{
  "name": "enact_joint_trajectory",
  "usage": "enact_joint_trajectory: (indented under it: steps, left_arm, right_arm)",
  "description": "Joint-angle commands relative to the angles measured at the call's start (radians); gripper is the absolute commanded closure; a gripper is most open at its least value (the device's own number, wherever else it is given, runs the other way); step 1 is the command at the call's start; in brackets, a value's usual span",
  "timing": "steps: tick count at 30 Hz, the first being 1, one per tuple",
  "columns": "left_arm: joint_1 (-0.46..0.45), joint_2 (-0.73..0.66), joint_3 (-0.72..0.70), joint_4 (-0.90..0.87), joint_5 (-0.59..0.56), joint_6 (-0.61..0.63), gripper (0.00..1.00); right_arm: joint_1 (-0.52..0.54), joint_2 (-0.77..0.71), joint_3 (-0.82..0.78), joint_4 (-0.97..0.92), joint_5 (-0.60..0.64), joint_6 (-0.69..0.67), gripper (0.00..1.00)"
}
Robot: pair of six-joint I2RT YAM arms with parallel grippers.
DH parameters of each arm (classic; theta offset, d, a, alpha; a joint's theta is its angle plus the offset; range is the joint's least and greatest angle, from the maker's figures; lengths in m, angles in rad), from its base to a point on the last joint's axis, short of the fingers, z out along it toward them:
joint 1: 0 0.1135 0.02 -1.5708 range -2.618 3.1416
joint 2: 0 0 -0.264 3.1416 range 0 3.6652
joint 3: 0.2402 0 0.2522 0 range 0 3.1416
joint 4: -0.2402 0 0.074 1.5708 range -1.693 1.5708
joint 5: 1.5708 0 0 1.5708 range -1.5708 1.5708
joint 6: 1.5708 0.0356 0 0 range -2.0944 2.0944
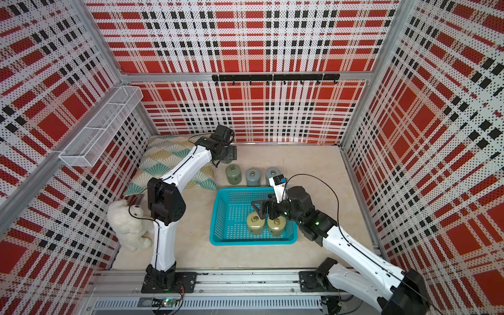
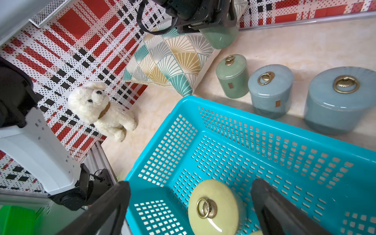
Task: Take the tea canister out of the basket
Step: Move the tea canister to the center of the board.
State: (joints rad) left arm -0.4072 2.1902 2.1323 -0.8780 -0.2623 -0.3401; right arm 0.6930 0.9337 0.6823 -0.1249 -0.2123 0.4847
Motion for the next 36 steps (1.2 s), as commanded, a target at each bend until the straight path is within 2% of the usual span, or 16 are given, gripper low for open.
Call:
enact_joint_trajectory:
  steps: [1,8,15,30,36]
  left_arm:
    - [0.010,0.031,0.080,0.110,0.015,0.028,0.30]
    - [0.036,0.120,0.101,0.202,0.054,0.044,0.30]
    - [0.041,0.201,0.142,0.196,0.124,0.052,0.31]
    - [-0.011,0.104,-0.033,0.129,0.119,0.043,0.31]
    - [-0.027,0.097,-0.035,0.117,0.105,0.039,0.31]
  right_arm:
    - [0.012,-0.031,-0.025,0.062,0.079,0.002,0.00]
    - [0.017,-0.012,-0.024,0.062,0.093,-0.005,0.00]
    - [0.018,0.031,-0.002,0.038,0.094,-0.012,0.00]
    - [0.019,0.048,0.008,0.027,0.092,-0.006,0.00]
    - [0.019,0.051,0.008,0.027,0.091,-0.007,0.00]
